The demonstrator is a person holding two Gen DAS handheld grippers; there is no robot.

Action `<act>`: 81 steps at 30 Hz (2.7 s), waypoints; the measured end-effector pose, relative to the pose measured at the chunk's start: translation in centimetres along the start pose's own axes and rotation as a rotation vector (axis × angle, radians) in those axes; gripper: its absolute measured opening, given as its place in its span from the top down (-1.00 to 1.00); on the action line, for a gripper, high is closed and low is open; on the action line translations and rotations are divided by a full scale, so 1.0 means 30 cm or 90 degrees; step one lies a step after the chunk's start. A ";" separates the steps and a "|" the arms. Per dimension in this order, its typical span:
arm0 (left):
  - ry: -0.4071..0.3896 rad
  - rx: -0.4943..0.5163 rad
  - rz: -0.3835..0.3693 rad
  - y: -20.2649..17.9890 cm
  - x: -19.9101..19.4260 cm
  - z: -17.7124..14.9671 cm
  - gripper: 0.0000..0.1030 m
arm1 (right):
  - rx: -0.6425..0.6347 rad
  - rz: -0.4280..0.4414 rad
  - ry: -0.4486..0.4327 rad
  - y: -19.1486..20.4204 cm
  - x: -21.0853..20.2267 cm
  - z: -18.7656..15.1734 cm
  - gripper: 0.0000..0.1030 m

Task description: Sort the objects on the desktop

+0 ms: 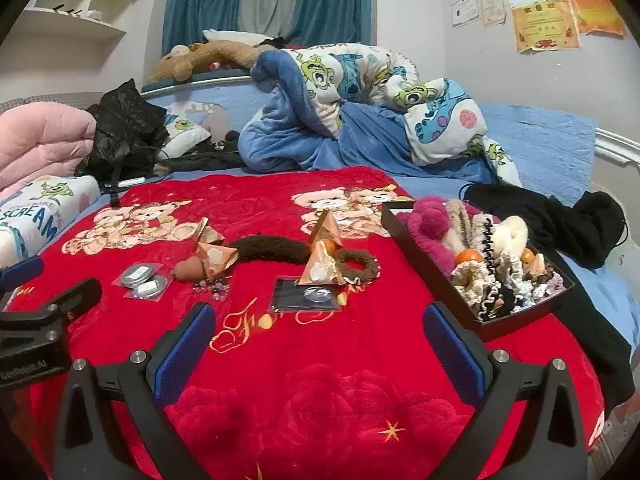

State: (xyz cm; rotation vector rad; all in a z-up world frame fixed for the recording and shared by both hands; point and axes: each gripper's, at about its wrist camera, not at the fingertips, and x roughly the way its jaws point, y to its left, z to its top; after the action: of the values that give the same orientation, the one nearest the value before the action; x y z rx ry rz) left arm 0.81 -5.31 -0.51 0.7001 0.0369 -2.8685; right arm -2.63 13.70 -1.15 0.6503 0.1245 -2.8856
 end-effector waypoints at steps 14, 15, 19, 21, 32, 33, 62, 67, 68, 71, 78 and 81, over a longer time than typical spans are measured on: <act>0.013 -0.023 0.000 0.026 0.037 -0.009 -0.99 | 0.071 0.084 0.010 -0.032 0.022 -0.001 -1.00; 0.013 -0.026 -0.001 0.026 0.038 -0.009 -0.99 | 0.077 0.087 0.009 -0.033 0.024 -0.001 -1.00; 0.021 -0.041 -0.018 0.034 0.054 -0.010 -0.99 | 0.089 0.103 0.004 -0.034 0.027 -0.001 -1.00; 0.024 -0.042 -0.015 0.039 0.064 -0.008 -0.99 | 0.091 0.110 -0.002 -0.035 0.025 0.002 -1.00; 0.051 -0.057 -0.036 0.090 0.130 0.006 -0.99 | 0.063 0.087 -0.006 -0.039 0.077 0.021 -1.00; 0.054 -0.066 -0.044 0.099 0.140 0.010 -0.99 | 0.061 0.084 -0.004 -0.040 0.083 0.022 -1.00; 0.203 -0.035 -0.017 0.196 0.592 0.061 -0.99 | 0.117 0.170 0.128 -0.123 0.502 0.075 -0.80; 0.240 -0.047 -0.010 0.213 0.665 0.047 -0.99 | 0.091 0.195 0.149 -0.100 0.564 0.070 -0.67; 0.244 -0.048 -0.011 0.214 0.674 0.047 -0.99 | 0.091 0.197 0.151 -0.100 0.572 0.068 -0.59; 0.251 -0.054 -0.015 0.219 0.703 0.045 -0.99 | 0.101 0.206 0.158 -0.113 0.595 0.063 -0.50; 0.254 -0.058 -0.022 0.222 0.738 0.039 -1.00 | 0.088 0.202 0.168 -0.109 0.640 0.074 -0.44; 0.254 -0.055 -0.019 0.221 0.743 0.037 -1.00 | 0.067 0.197 0.165 -0.091 0.650 0.089 -0.44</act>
State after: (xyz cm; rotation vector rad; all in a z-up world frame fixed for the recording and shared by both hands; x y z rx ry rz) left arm -17.87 -15.84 -9.62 1.2476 0.2267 -2.6866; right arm -21.60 13.00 -7.07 0.9681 -0.0873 -2.5148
